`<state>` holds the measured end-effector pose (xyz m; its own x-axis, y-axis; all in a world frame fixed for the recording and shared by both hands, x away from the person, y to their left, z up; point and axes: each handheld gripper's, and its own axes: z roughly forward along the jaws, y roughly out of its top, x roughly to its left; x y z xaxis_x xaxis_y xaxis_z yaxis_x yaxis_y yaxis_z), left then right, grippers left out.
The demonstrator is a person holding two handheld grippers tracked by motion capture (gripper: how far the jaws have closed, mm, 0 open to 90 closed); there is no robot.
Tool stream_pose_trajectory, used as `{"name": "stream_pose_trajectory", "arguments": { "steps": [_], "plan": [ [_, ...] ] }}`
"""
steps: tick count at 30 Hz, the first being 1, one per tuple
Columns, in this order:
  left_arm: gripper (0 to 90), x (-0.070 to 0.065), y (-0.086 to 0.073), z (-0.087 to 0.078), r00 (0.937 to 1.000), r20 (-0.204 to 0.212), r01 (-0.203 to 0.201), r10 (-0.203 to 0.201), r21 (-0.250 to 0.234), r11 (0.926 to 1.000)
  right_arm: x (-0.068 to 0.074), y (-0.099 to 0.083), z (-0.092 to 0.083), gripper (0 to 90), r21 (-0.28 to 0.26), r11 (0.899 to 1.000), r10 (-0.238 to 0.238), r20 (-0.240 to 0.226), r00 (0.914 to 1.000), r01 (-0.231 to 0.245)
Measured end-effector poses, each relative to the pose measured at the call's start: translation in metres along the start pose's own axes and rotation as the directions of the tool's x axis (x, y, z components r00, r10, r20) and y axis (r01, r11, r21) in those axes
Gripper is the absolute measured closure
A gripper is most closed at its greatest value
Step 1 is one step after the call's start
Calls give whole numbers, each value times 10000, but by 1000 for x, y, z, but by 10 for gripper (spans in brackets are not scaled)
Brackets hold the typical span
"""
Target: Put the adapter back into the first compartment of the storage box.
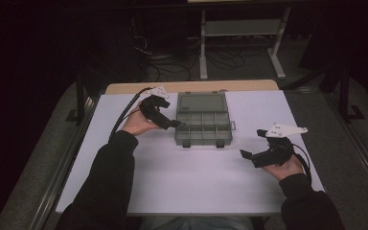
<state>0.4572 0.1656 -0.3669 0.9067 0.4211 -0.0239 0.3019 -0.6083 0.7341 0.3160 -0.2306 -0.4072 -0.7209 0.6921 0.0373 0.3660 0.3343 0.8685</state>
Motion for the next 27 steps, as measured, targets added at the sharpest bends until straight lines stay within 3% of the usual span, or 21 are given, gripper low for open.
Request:
{"name": "stream_pose_trajectory", "arguments": {
  "steps": [12, 27],
  "plan": [
    [0, 6, -23, -25, 9989, -247, 395, -407, -493, 9980, 0, 0, 1, 0, 27, 10000, -2, 0, 10000, 2],
    [0, 3, -53, -49, 9960, -591, 621, -678, -928, 9937, 0, 0, 1, 0, 91, 10000, -22, 31, 10000, 22]
  ]
}}
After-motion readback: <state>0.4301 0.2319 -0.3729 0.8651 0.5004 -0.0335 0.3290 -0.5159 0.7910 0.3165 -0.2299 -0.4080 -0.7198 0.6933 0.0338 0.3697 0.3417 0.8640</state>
